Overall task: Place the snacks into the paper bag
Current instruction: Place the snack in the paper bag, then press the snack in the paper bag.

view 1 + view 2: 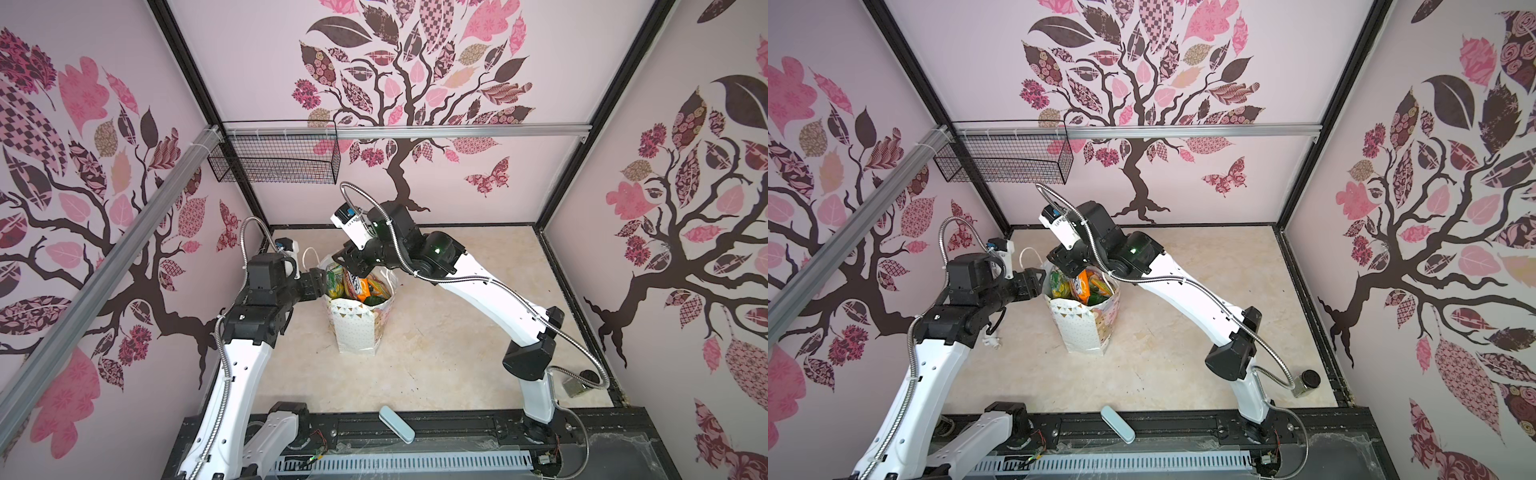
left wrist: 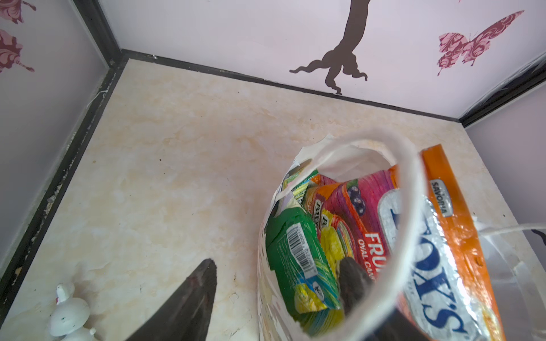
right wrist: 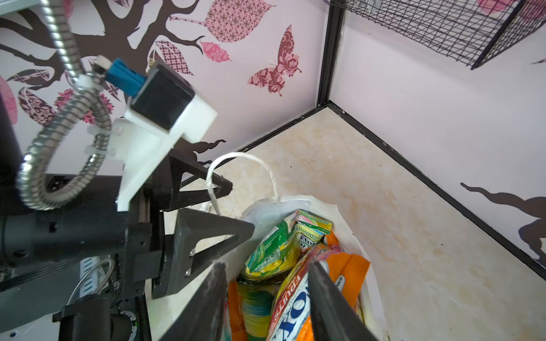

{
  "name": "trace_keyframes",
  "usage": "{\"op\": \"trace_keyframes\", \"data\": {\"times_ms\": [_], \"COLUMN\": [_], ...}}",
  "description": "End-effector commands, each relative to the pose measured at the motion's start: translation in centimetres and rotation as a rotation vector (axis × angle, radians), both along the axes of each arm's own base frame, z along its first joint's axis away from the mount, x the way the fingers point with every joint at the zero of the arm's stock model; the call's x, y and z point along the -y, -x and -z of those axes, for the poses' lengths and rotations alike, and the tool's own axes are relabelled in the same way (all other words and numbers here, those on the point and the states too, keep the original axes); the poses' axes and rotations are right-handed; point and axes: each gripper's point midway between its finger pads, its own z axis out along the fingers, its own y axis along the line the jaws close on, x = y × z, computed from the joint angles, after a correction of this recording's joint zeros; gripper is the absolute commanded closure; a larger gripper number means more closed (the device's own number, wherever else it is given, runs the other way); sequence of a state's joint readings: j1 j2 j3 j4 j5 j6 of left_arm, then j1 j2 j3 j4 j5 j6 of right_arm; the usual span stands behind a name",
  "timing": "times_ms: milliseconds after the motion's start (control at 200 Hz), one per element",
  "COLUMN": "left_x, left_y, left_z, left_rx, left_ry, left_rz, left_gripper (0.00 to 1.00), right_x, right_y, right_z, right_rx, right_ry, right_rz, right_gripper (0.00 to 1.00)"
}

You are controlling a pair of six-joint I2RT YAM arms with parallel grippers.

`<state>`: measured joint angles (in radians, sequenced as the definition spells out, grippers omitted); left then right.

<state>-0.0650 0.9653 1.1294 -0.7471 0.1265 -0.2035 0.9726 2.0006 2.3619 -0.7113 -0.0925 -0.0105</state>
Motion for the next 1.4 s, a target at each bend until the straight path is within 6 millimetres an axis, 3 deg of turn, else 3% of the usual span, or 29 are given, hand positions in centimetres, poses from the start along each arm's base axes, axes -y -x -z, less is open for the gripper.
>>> {"op": "trace_keyframes", "data": {"times_ms": [0,130,170,245,365,445,510,675,840,920,1200,1396], "left_x": [1.4,4.4,5.3,6.9,8.6,9.0,9.5,10.4,10.0,10.3,9.7,11.4], "left_y": [1.1,3.5,4.2,5.0,3.7,2.5,1.6,-0.3,-1.4,-1.6,-2.9,-3.7], "left_z": [-5.2,-7.9,-8.8,-10.1,-8.4,-6.6,-5.9,-3.6,-1.9,-1.8,0.2,2.5], "left_rx": [0.086,0.077,0.091,0.115,0.024,-0.039,-0.048,-0.09,-0.1,-0.101,-0.131,-0.17], "left_ry": [0.006,-0.115,-0.131,-0.102,-0.114,-0.138,-0.132,-0.145,-0.173,-0.162,-0.145,-0.119], "left_rz": [0.086,0.16,0.178,0.229,0.273,0.259,0.26,0.254,0.208,0.212,0.178,0.228], "left_gripper": [0.32,0.38,0.38,0.41,0.47,0.48,0.48,0.48,0.55,0.62,0.63,0.66], "right_x": [4.9,10.1,12.4,16.9,24.8,27.3,26.4,22.0,16.2,14.5,11.5,9.6], "right_y": [1.1,0.0,0.1,-1.0,-2.8,-2.8,-2.0,0.6,4.3,4.7,4.9,4.4], "right_z": [-6.5,-6.3,-6.8,-6.0,-3.2,-1.1,0.3,1.3,2.2,2.6,3.2,4.3], "right_rx": [0.124,0.188,0.185,0.123,0.051,0.011,-0.011,-0.073,0.008,-0.026,-0.017,-0.032], "right_ry": [-0.058,-0.041,-0.086,-0.174,-0.282,-0.314,-0.303,-0.333,-0.256,-0.262,-0.265,-0.229], "right_rz": [0.083,0.264,0.309,0.398,0.585,0.612,0.537,0.266,0.034,-0.039,-0.101,-0.113], "right_gripper": [0.5,0.45,0.45,0.45,0.45,0.44,0.42,0.4,0.38,0.37,0.38,0.46]}}
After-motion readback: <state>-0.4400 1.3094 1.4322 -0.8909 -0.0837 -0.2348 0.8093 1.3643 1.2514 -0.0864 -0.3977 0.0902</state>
